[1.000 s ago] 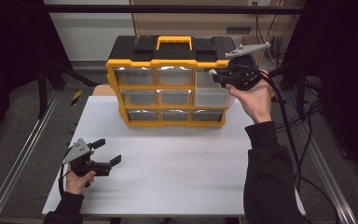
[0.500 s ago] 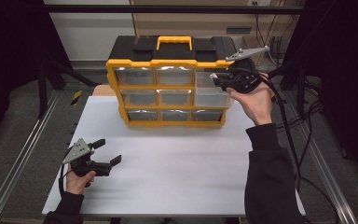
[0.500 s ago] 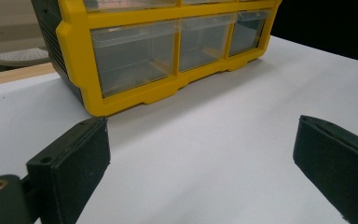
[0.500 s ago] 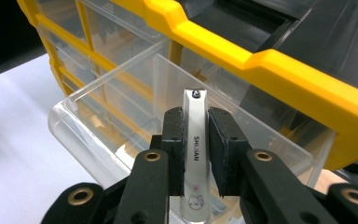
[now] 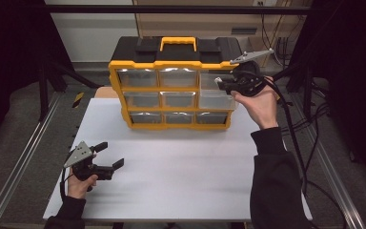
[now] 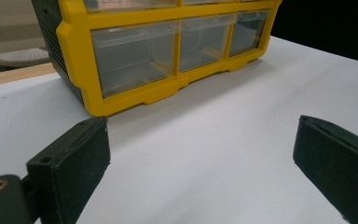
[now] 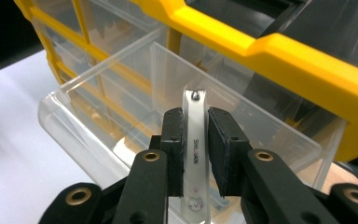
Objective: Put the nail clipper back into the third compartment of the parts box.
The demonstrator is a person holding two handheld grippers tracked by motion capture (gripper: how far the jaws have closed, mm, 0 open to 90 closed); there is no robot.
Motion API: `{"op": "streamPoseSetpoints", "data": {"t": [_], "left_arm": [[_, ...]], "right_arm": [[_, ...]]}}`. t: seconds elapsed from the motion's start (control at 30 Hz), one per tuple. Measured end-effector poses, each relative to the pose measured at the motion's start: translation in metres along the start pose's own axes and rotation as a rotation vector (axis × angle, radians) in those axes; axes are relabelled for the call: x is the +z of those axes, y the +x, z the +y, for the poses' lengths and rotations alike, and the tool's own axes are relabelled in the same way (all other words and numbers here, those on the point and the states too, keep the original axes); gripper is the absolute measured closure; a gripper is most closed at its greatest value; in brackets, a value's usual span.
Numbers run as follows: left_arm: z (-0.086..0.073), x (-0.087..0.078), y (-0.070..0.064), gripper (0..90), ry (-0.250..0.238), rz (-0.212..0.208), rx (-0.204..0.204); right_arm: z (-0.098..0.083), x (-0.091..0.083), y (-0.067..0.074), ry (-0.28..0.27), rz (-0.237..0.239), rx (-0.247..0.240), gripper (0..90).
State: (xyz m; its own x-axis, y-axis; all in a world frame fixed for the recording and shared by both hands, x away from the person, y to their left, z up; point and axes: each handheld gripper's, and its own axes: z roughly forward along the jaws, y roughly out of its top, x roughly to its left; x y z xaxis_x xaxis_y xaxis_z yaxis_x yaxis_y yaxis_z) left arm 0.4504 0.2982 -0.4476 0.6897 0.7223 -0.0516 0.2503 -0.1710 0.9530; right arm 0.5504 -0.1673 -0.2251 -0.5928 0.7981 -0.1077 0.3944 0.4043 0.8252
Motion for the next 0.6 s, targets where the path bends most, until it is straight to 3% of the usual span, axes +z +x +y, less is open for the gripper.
{"op": "streamPoseSetpoints", "data": {"t": [0.17,0.3,0.6], "left_arm": [[0.0,0.0,0.0,3.5,-0.001,0.001,0.0],[0.0,0.0,0.0,3.5,-0.001,0.001,-0.001],[0.0,0.0,0.0,3.5,0.0,-0.001,-0.001]], "right_arm": [[0.001,-0.005,0.0,-0.056,-0.004,0.007,64.6],[0.001,-0.012,0.0,-0.137,-0.007,0.023,50.4],[-0.003,-0.028,0.008,-0.261,0.004,0.032,33.5]]}}
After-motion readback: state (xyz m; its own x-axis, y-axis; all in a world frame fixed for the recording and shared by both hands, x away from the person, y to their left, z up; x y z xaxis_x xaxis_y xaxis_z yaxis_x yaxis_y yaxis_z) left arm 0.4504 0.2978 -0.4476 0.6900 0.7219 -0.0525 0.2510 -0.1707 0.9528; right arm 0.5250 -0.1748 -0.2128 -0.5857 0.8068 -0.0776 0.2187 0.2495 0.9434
